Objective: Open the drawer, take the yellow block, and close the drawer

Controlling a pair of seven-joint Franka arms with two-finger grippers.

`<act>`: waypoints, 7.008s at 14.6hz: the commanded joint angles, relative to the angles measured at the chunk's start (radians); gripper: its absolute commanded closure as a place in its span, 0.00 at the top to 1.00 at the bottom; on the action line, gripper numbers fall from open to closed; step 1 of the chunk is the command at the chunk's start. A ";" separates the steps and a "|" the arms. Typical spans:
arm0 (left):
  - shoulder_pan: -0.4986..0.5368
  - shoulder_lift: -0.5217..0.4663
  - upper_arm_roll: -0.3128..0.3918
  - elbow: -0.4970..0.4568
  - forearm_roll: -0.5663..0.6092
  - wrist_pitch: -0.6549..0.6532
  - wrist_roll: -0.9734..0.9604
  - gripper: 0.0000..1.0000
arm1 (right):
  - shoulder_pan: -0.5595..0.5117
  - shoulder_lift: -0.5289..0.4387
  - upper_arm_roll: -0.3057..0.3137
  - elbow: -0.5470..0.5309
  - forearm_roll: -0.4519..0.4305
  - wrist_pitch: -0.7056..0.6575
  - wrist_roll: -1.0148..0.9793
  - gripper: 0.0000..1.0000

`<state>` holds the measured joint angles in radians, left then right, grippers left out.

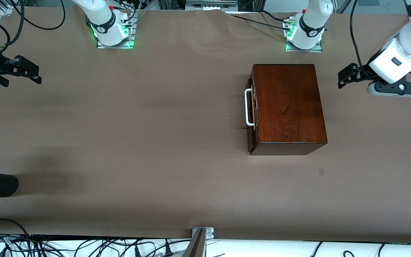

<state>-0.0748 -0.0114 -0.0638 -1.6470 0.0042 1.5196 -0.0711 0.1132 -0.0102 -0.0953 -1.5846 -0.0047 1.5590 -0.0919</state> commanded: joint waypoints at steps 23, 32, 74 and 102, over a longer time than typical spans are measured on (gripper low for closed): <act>-0.237 0.453 -0.330 0.030 0.101 0.266 -0.553 1.00 | 0.008 -0.002 0.016 0.008 0.008 -0.013 0.021 1.00; -0.299 0.527 -0.330 -0.008 0.241 0.337 -0.662 1.00 | 0.008 -0.002 0.015 0.008 0.006 -0.005 0.021 1.00; -0.461 0.624 -0.329 0.236 0.286 0.322 -0.814 1.00 | 0.008 -0.004 0.019 0.008 0.006 -0.011 0.023 1.00; 0.023 0.025 0.038 0.036 0.025 0.048 -0.013 1.00 | 0.238 0.096 0.267 0.015 0.078 0.021 -0.103 1.00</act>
<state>-0.0458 0.0356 -0.0447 -1.5824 0.0501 1.5411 -0.1003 0.3115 0.0923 0.1236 -1.5824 0.0593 1.5482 -0.1569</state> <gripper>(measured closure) 0.000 0.000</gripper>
